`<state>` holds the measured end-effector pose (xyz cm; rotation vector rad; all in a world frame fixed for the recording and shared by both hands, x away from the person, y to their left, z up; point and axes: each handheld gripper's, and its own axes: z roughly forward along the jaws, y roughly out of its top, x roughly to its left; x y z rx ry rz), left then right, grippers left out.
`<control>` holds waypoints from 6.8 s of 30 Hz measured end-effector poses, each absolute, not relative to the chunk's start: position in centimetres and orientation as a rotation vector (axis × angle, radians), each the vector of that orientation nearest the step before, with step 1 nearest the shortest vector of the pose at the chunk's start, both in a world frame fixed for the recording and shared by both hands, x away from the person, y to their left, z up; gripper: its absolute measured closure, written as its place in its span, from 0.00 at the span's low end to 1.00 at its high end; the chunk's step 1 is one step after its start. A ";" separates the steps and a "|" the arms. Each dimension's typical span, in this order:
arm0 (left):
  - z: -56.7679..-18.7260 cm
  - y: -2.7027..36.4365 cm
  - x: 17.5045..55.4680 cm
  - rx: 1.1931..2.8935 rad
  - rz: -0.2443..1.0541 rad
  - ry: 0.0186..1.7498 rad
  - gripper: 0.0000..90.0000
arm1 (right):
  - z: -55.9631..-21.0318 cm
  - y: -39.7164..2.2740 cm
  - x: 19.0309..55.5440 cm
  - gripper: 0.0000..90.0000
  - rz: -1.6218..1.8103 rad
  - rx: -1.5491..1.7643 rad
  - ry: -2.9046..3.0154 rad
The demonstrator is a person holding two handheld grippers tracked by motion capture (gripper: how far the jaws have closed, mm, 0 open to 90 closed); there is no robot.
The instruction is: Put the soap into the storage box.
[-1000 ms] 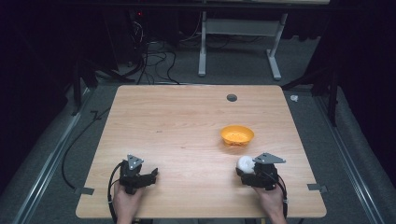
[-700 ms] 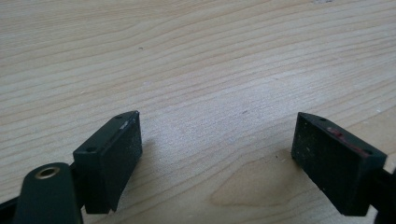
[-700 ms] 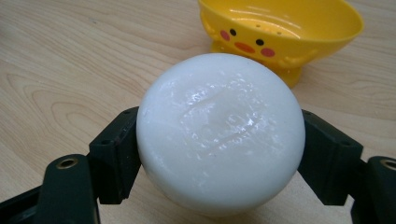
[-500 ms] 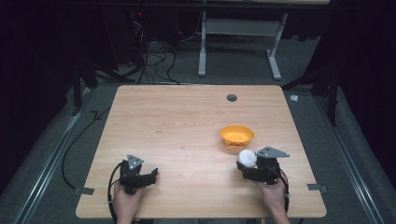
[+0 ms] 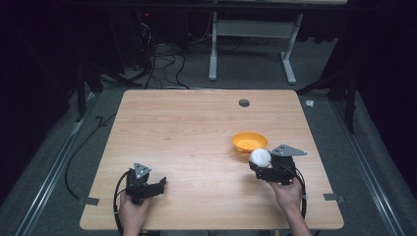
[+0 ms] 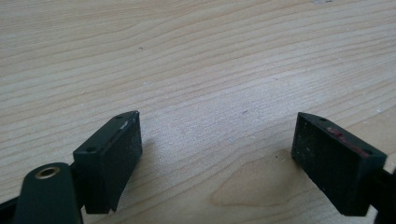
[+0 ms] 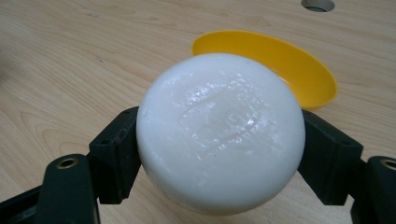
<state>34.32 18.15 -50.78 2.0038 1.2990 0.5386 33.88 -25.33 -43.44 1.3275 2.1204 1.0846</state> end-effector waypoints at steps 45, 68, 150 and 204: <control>-50.8 18.2 34.3 2.005 0.537 1.299 0.18 | -40.4 -24.4 39.8 0.28 1.059 1.345 2.130; -50.8 18.2 34.3 2.005 0.537 1.299 0.18 | -43.2 -23.4 43.1 0.27 0.895 1.427 2.155; -50.8 18.2 34.3 2.007 0.537 1.294 0.18 | -42.2 -25.6 41.7 0.33 1.030 1.456 2.069; -50.8 18.2 34.3 2.008 0.538 1.295 0.18 | -40.7 -29.5 36.3 0.34 1.118 1.423 1.978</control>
